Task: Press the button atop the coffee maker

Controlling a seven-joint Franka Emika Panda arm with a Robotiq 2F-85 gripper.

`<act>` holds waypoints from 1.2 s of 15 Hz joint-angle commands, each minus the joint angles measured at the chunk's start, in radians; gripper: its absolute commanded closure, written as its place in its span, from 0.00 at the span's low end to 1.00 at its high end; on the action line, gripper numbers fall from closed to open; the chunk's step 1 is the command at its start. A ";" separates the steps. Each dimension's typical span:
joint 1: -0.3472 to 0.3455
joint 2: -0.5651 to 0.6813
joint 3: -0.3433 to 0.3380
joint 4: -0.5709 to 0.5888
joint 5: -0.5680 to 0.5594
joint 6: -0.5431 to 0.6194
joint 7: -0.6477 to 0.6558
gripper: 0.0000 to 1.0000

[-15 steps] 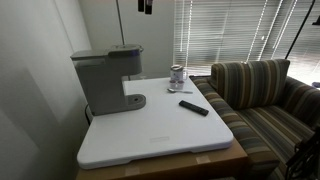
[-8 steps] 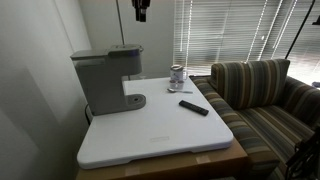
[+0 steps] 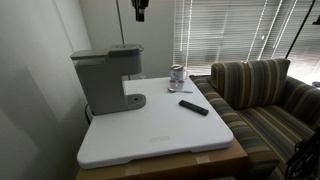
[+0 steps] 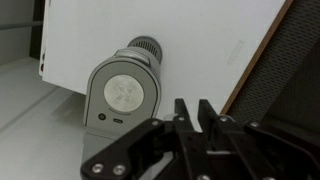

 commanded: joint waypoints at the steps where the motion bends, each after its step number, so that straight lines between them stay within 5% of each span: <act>1: 0.006 0.020 -0.002 0.032 -0.005 -0.020 -0.005 1.00; 18: 0.022 0.152 -0.025 0.182 -0.020 -0.002 -0.012 1.00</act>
